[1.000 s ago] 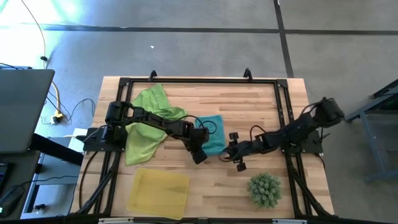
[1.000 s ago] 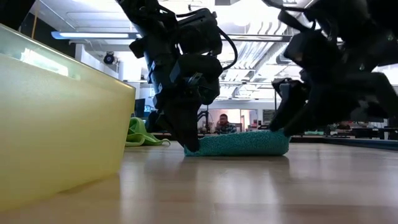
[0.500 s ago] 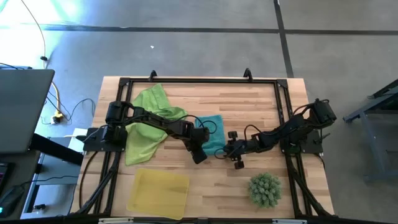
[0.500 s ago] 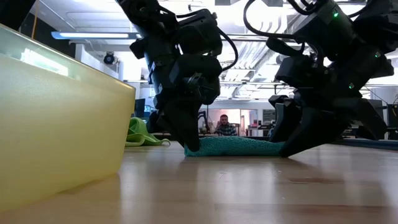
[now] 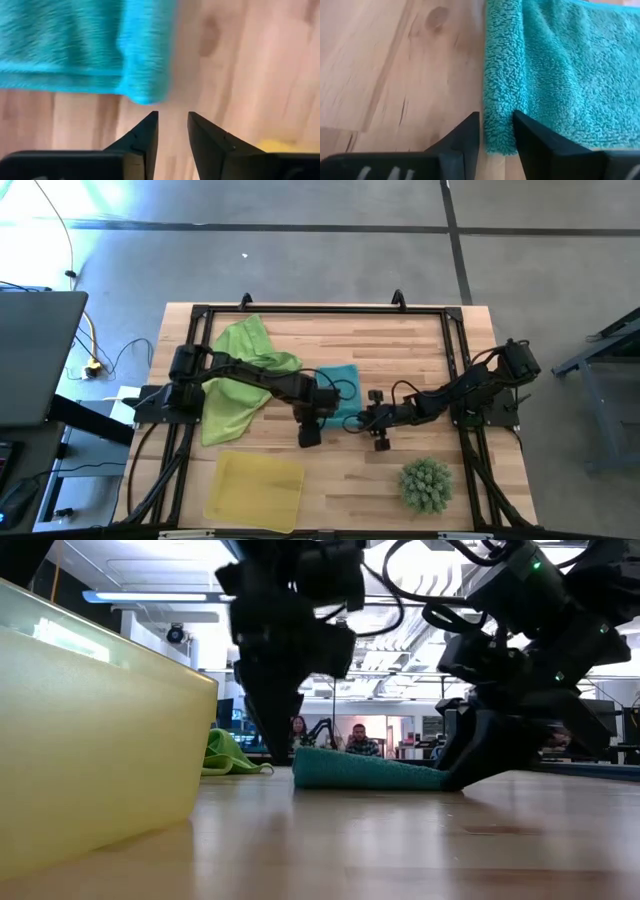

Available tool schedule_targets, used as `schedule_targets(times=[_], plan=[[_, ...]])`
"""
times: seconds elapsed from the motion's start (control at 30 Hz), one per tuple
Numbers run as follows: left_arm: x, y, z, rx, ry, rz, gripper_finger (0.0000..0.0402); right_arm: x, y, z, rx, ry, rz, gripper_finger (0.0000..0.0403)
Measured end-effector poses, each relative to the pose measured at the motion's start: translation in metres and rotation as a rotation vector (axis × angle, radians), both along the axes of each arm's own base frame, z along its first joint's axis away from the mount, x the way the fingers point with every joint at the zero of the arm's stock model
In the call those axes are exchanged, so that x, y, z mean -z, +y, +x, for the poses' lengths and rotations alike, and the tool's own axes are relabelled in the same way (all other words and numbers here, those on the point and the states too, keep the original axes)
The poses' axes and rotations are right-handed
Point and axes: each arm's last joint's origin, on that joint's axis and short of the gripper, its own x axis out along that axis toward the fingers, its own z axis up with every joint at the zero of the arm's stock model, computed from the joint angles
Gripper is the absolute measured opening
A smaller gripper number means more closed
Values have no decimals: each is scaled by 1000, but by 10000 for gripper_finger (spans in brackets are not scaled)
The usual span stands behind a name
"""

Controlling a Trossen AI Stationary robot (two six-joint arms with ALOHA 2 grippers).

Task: Roll microfiber towels into tight, uniform cylinder then place into a basket
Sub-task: Roll the blue microfiber towel

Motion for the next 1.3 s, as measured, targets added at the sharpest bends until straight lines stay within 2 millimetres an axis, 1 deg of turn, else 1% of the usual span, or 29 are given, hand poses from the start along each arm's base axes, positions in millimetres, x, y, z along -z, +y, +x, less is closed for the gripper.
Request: schedule_targets(times=[0.13,0.2,0.33,0.47,0.63,0.73,0.87,0.93,1.0,1.07,1.13,1.2,1.27,1.3], plan=[[-3,-16,2,167,-43,37,102,0,0,0,54,-1,42,84],[-3,-24,2,215,-54,83,102,0,-1,0,79,-1,63,72],[-2,-37,2,195,-44,217,94,1,-5,0,118,12,125,40],[-3,-49,2,210,-62,303,86,1,-17,2,147,33,233,7],[-3,-65,2,255,-93,319,81,1,-36,5,184,64,434,4],[-5,-70,1,264,-95,335,78,1,-47,5,189,75,534,2],[-19,-66,-9,256,-127,345,72,0,-61,5,217,89,642,1],[-24,-57,-25,250,-105,353,67,0,-66,5,227,93,678,1],[-32,-49,-36,216,-183,368,60,-1,-70,4,234,96,712,1],[-38,-39,-54,178,-248,391,53,-1,-74,4,252,94,744,1],[-38,-32,-64,143,-372,429,48,-2,-78,5,272,86,770,1],[-35,-24,-76,120,-457,449,45,-3,-80,5,298,83,797,1],[-31,-18,-78,83,-562,459,45,-3,-81,5,323,84,818,1],[-27,-15,-81,68,-578,461,47,-3,-81,5,336,86,830,1]])
